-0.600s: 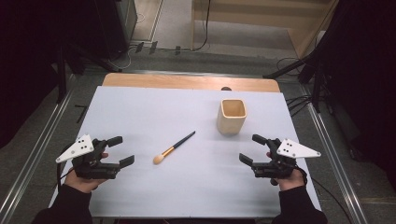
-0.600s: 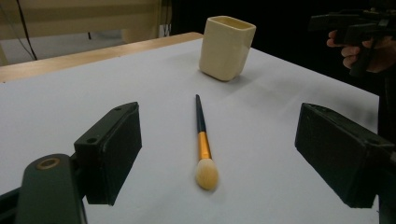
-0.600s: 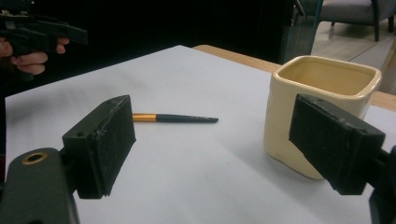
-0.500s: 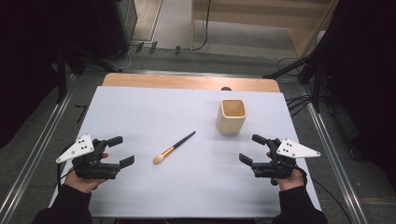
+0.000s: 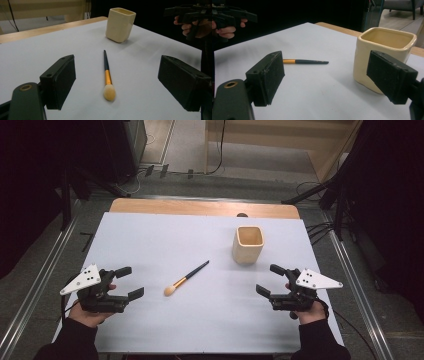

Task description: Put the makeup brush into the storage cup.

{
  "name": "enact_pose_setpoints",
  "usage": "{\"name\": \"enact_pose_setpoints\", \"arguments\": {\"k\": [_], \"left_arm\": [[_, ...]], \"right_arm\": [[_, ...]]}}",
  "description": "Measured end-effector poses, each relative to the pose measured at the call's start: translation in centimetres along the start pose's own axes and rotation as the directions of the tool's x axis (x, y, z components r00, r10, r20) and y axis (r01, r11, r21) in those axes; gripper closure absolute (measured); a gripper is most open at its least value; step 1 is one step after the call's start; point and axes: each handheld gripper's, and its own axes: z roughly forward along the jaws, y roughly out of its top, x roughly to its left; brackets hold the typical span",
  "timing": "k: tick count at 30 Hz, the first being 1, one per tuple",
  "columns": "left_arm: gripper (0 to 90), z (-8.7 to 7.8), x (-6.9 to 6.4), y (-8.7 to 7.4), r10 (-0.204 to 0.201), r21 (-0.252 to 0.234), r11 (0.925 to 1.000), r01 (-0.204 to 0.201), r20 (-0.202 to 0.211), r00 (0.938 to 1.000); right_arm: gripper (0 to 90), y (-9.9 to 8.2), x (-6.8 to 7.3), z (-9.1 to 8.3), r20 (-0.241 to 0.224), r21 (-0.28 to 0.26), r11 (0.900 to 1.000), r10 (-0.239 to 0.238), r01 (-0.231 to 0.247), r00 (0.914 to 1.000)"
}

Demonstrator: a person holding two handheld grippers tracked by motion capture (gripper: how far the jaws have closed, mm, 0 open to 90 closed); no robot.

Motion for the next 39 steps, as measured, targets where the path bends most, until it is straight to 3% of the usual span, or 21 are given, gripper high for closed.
{"name": "enact_pose_setpoints", "arguments": {"k": [39], "left_arm": [[15.6,-0.10,-0.11,0.08,-0.001,0.003,1.0000,0.001,-0.007,1.0000]], "right_arm": [[15.3,0.02,-0.06,-0.03,0.002,0.001,1.0000,-0.002,0.002,1.0000]]}}
